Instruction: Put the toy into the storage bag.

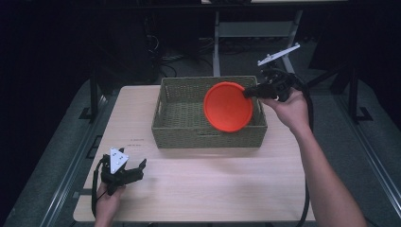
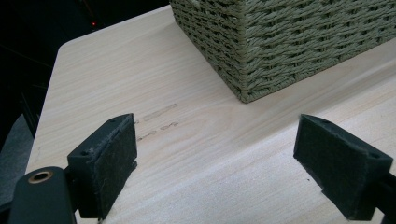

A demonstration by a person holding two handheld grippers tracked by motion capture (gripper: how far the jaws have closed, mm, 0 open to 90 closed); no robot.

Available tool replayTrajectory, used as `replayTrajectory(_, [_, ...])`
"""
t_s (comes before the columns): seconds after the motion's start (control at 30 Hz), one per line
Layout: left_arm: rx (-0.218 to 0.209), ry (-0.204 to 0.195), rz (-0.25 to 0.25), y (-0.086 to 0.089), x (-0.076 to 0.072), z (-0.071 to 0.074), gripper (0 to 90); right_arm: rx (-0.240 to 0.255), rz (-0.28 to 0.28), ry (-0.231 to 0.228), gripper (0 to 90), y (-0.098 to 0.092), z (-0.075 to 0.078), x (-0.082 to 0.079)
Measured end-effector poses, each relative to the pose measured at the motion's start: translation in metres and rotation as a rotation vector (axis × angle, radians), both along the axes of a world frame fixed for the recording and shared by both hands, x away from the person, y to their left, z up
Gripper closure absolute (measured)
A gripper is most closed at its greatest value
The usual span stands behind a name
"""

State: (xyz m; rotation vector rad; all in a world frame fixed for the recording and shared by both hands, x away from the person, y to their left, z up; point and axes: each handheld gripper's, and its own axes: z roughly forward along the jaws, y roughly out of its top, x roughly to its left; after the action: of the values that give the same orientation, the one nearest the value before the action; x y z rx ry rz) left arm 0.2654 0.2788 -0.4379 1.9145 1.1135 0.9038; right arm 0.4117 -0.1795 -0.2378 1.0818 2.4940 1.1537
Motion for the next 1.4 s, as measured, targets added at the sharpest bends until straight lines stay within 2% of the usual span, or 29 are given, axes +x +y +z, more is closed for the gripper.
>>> replayTrajectory(0.3, [-0.005,-0.002,0.002,0.0,0.0,0.0,12.8,0.002,-0.031,0.018,81.9,0.001,-0.002,0.014])
replayTrajectory(0.6, [-0.007,0.001,0.006,0.001,0.0,0.0,12.8,0.006,-0.071,0.049,81.9,-0.001,-0.013,0.028])
replayTrajectory(1.0, [-0.005,0.001,0.003,0.001,0.0,0.001,12.8,0.012,-0.104,0.059,81.8,0.002,-0.024,0.041])
replayTrajectory(1.17, [-0.002,0.001,0.001,0.001,0.0,0.001,12.8,0.024,-0.132,0.08,81.8,-0.001,-0.035,0.05])
replayTrajectory(1.4, [-0.009,0.003,0.001,0.0,0.0,0.0,12.8,0.01,-0.158,0.096,81.7,-0.001,-0.045,0.057])
